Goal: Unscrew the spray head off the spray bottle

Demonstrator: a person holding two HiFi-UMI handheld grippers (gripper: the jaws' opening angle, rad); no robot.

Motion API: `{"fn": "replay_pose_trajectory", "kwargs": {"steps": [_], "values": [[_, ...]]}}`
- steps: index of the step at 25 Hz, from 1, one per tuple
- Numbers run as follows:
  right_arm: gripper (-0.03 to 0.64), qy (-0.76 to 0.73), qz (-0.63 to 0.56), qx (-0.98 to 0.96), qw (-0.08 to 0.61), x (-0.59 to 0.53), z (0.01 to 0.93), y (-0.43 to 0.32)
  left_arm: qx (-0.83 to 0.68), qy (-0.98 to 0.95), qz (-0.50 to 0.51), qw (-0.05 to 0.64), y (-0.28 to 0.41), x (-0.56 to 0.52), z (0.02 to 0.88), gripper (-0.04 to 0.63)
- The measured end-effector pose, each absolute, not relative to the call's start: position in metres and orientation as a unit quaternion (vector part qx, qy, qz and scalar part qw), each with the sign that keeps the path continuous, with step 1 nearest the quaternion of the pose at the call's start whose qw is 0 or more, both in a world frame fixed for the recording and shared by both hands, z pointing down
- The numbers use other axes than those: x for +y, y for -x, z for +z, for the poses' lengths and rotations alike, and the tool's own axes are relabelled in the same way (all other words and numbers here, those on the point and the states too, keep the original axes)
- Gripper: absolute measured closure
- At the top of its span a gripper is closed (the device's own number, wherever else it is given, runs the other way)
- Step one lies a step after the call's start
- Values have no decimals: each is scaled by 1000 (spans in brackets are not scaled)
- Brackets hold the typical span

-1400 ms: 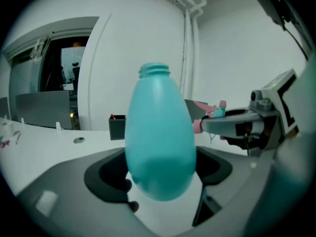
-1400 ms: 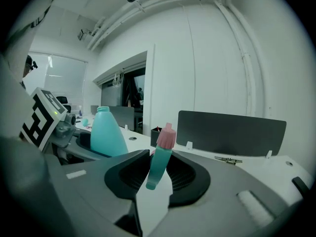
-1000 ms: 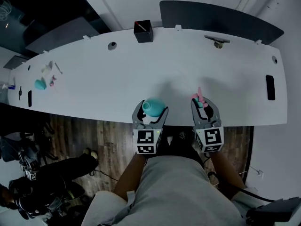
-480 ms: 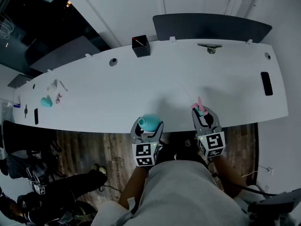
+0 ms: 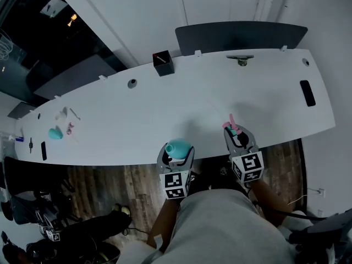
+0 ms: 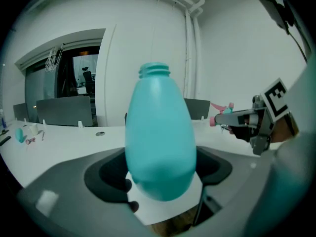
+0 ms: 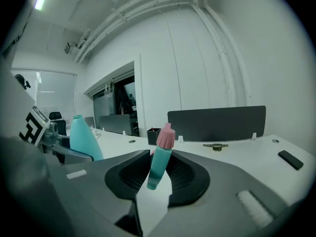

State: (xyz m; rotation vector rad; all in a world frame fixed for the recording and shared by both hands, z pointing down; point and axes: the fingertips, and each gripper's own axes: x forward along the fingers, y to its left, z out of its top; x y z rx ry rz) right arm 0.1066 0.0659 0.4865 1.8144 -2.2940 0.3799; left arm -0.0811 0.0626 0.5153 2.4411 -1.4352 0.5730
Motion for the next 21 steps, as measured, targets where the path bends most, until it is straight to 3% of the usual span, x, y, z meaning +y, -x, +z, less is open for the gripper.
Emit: {"fn": "replay_pose_trajectory", "kwargs": {"steps": [21], "values": [[514,-602,120,-783,106,69,481,-88,-480,-848,191,120,75,66,512,198]]}}
